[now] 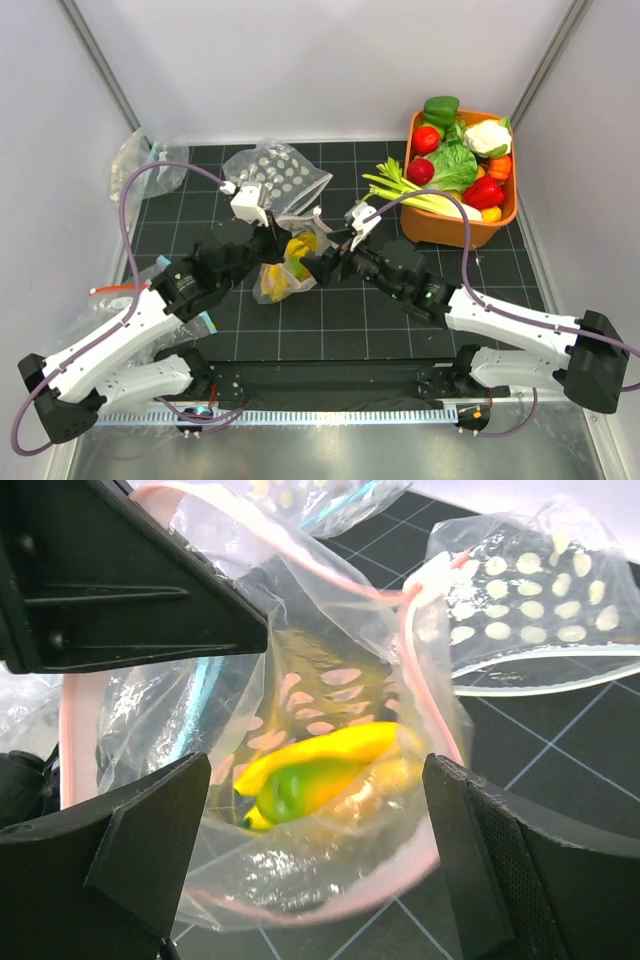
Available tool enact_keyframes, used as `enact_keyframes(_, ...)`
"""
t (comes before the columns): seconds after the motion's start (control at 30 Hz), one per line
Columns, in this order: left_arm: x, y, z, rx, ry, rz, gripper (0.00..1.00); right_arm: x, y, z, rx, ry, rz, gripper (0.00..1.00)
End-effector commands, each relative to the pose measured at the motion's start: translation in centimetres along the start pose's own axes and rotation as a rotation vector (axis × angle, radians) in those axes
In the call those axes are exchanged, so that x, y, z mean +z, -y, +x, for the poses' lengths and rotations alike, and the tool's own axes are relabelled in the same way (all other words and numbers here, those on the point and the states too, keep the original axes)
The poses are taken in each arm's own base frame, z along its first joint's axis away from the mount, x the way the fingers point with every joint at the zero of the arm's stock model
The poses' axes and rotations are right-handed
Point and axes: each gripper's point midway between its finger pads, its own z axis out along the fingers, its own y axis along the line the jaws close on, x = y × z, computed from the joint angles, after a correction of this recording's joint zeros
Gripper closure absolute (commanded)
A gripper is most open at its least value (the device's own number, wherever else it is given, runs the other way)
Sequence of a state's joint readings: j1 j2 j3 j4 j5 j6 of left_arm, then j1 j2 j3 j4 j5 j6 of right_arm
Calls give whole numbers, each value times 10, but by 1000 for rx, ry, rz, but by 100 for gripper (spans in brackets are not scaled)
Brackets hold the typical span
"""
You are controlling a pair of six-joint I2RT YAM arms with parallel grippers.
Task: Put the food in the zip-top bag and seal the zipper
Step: Place the fake fruit in the zipper food storage bag, then pick up the fake fruit from the bin.
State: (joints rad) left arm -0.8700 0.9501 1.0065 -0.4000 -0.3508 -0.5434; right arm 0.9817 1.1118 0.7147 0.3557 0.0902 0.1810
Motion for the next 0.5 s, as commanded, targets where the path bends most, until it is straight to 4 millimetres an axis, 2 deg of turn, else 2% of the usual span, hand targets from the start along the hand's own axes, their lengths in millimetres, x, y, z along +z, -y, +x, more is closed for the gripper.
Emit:
enact_keyframes(0.0, 4, 6, -25, -45, 96, 3, 100, -11, 1, -42, -8, 105, 31, 5)
enact_keyframes(0.1, 12, 3, -20, -41, 75, -27, 100, -24, 9, -58, 13, 163, 76, 5)
enact_keyframes(0.13, 13, 1, -18, -38, 68, -41, 100, -28, 13, -58, 11, 169, 96, 5)
enact_keyframes(0.23, 17, 1, -15, -31, 54, -51, 100, -47, 36, -74, 33, 220, 223, 7)
enact_keyframes(0.27, 17, -1, -14, -30, 53, -57, 100, -55, 58, -79, 49, 243, 344, 9)
enact_keyframes(0.33, 18, -1, -14, -25, 52, -63, 100, -67, 81, -82, 88, 245, 460, 11)
enact_keyframes(0.37, 19, -2, -13, -24, 51, -67, 100, -74, 105, -86, 105, 254, 548, 11)
enact_keyframes(0.47, 21, -1, -11, -22, 43, -64, 100, -88, 139, -88, 187, 238, 652, 8)
